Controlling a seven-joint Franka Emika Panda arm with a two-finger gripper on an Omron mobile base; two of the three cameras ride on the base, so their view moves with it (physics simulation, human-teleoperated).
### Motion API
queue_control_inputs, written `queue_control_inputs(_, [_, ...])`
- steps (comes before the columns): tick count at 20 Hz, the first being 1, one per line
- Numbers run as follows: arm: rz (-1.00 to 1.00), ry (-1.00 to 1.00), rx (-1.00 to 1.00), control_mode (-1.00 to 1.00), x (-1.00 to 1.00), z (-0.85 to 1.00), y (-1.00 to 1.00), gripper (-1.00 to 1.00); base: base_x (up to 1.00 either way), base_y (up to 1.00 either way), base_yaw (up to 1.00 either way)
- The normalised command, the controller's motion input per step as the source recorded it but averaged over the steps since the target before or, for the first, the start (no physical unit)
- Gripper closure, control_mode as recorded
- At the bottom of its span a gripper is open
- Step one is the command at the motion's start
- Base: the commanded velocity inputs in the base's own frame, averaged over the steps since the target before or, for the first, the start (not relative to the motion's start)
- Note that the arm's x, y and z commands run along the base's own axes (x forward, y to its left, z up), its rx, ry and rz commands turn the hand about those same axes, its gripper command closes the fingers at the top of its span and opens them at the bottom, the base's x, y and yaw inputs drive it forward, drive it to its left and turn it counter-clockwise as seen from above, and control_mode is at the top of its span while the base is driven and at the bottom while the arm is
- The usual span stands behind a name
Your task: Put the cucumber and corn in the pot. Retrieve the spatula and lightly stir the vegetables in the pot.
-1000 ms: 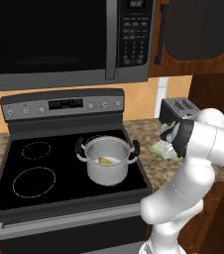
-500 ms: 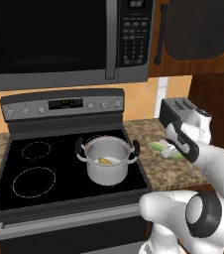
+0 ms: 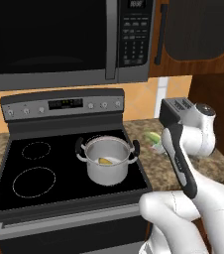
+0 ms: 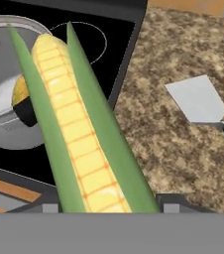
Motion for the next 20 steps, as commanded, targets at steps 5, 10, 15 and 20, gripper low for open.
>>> queue_control_inputs(5, [0.0, 0.02, 0.0, -1.0, 0.39, 0.28, 0.95, 1.0, 0.0, 0.0, 0.0])
queue_control_inputs(10, [0.0, 0.07, 0.0, -1.0, 0.5, 0.0, 0.99, 1.0, 0.0, 0.0, 0.0])
queue_control_inputs(15, [0.0, 0.04, 0.0, -1.0, 0.44, -0.01, 0.87, 1.0, 0.0, 0.0, 0.0])
queue_control_inputs(20, [0.0, 0.09, 0.0, -1.0, 0.46, -0.26, 0.49, 1.0, 0.0, 0.0, 0.0])
